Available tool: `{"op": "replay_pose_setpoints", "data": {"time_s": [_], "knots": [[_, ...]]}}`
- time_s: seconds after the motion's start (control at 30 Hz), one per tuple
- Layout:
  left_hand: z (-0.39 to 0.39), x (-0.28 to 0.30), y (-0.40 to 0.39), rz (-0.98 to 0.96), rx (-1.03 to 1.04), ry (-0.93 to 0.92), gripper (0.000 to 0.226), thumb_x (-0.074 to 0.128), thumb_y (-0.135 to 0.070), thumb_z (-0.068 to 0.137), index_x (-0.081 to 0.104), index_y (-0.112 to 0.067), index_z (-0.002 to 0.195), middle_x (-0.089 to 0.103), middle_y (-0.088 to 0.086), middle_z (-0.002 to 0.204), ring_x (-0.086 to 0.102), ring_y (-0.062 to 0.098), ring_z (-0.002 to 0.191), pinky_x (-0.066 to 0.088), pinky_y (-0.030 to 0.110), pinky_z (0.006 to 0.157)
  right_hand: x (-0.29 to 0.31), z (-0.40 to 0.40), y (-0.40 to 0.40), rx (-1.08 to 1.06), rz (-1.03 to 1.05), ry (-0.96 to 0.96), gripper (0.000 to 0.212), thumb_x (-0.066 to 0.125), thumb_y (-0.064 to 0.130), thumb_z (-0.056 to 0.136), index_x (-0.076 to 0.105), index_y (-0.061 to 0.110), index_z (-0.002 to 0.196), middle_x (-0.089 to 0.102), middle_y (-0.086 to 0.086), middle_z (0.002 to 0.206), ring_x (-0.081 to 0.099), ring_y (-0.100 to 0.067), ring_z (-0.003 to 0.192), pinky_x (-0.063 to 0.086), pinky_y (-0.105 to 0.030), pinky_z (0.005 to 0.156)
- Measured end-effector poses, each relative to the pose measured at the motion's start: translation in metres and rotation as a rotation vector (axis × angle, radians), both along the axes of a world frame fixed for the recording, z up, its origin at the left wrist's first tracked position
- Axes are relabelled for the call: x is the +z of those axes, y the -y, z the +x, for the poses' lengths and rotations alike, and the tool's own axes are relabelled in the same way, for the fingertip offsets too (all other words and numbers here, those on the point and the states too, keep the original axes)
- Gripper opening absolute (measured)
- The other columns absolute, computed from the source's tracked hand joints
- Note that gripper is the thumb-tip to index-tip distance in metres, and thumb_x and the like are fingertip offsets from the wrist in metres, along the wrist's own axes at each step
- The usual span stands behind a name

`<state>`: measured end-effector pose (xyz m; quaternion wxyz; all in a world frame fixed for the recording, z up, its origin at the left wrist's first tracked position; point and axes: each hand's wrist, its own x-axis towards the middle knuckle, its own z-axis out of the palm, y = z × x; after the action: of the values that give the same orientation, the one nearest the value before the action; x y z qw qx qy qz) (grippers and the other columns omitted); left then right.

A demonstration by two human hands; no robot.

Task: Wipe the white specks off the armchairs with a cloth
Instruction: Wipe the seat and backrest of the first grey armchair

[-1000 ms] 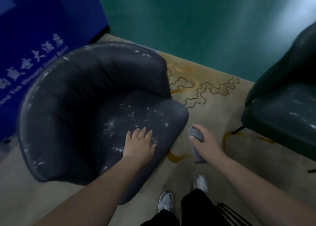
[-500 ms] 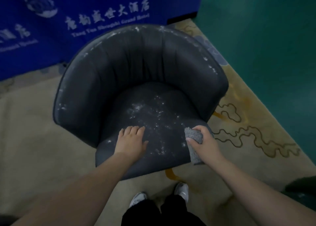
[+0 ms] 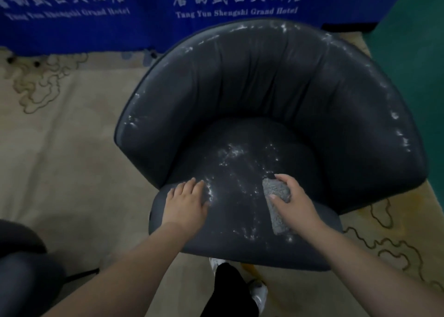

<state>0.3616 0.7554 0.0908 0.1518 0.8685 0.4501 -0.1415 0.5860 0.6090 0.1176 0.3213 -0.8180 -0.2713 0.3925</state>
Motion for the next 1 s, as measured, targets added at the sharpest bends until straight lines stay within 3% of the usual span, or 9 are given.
{"op": "replay_pose_setpoints", "data": {"time_s": [0.07,0.2,0.27,0.47,0.57,0.67,0.83,0.9,1.0], "knots": [[-0.004,-0.017,-0.012,-0.026,0.054,0.001,0.063,0.038,-0.05,0.097,0.021,-0.025,0.151,0.021,-0.001,0.159,0.021,0.022,0.144,0.018,0.042,0.118,-0.012,-0.001,-0.022,0.038,-0.001,-0.007,0.055,0.063,0.031,0.088,0.034,0.052,0.129,0.048,0.013,0.126,0.055,-0.007,0.103,0.05,-0.027,0.079],[-0.018,-0.049,-0.03,-0.065,0.161,-0.007,0.063,0.039,-0.05,0.096,0.023,-0.024,0.151,0.022,0.001,0.158,0.022,0.024,0.144,0.02,0.042,0.117,-0.042,-0.01,-0.066,0.072,0.051,-0.054,0.064,0.072,0.034,0.081,0.034,0.049,0.13,0.05,0.018,0.115,0.055,0.006,0.095,0.045,-0.013,0.071],[-0.027,-0.063,-0.036,-0.086,0.224,-0.005,0.061,0.039,-0.049,0.097,0.024,-0.022,0.15,0.024,0.001,0.158,0.023,0.025,0.143,0.022,0.042,0.116,-0.06,-0.018,-0.086,0.079,0.069,-0.097,0.062,0.076,0.034,0.077,0.039,0.046,0.126,0.053,0.016,0.117,0.058,0.005,0.097,0.047,-0.014,0.073],[-0.054,-0.112,-0.05,-0.1,0.364,0.027,0.057,0.04,-0.043,0.097,0.027,-0.024,0.15,0.022,0.001,0.158,0.02,0.023,0.144,0.02,0.038,0.116,-0.119,-0.041,-0.14,0.257,0.064,-0.13,0.049,0.076,0.032,0.078,0.047,0.053,0.111,0.054,0.026,0.106,0.056,0.015,0.088,0.045,-0.005,0.057],[-0.065,-0.138,-0.052,-0.105,0.425,0.05,0.055,0.04,-0.043,0.098,0.028,-0.028,0.15,0.021,0.0,0.159,0.019,0.023,0.144,0.02,0.038,0.117,-0.154,-0.048,-0.161,0.29,0.071,-0.158,0.045,0.067,0.023,0.085,0.051,0.048,0.118,0.057,0.025,0.107,0.057,0.018,0.085,0.044,-0.003,0.057],[-0.072,-0.163,-0.05,-0.058,0.465,0.06,0.052,0.042,-0.042,0.098,0.034,-0.026,0.147,0.025,0.0,0.157,0.024,0.023,0.142,0.022,0.037,0.116,-0.184,-0.053,-0.179,0.377,0.071,-0.169,0.05,0.065,0.022,0.087,0.048,0.052,0.123,0.056,0.027,0.109,0.056,0.013,0.095,0.046,-0.003,0.063],[-0.08,-0.197,-0.04,-0.019,0.519,0.142,0.05,0.046,-0.036,0.096,0.041,-0.025,0.144,0.034,-0.001,0.153,0.031,0.021,0.138,0.025,0.035,0.115,-0.218,-0.06,-0.206,0.569,0.15,0.036,0.053,0.071,0.032,0.084,0.047,0.051,0.127,0.056,0.028,0.109,0.052,0.015,0.097,0.038,-0.004,0.08],[-0.083,-0.208,-0.035,0.002,0.541,0.157,0.049,0.048,-0.034,0.095,0.044,-0.025,0.143,0.037,-0.001,0.152,0.034,0.021,0.137,0.026,0.035,0.114,-0.231,-0.064,-0.216,0.681,0.206,0.156,0.051,0.065,0.03,0.088,0.046,0.045,0.133,0.052,0.023,0.119,0.048,0.007,0.109,0.035,-0.008,0.089],[-0.088,-0.222,-0.029,0.023,0.558,0.168,0.048,0.05,-0.034,0.095,0.045,-0.025,0.142,0.038,-0.002,0.151,0.037,0.021,0.135,0.028,0.035,0.113,-0.249,-0.072,-0.226,0.821,0.242,0.394,0.053,0.06,0.024,0.092,0.042,0.037,0.14,0.049,0.006,0.117,0.043,-0.015,0.112,0.038,-0.027,0.095]]}}
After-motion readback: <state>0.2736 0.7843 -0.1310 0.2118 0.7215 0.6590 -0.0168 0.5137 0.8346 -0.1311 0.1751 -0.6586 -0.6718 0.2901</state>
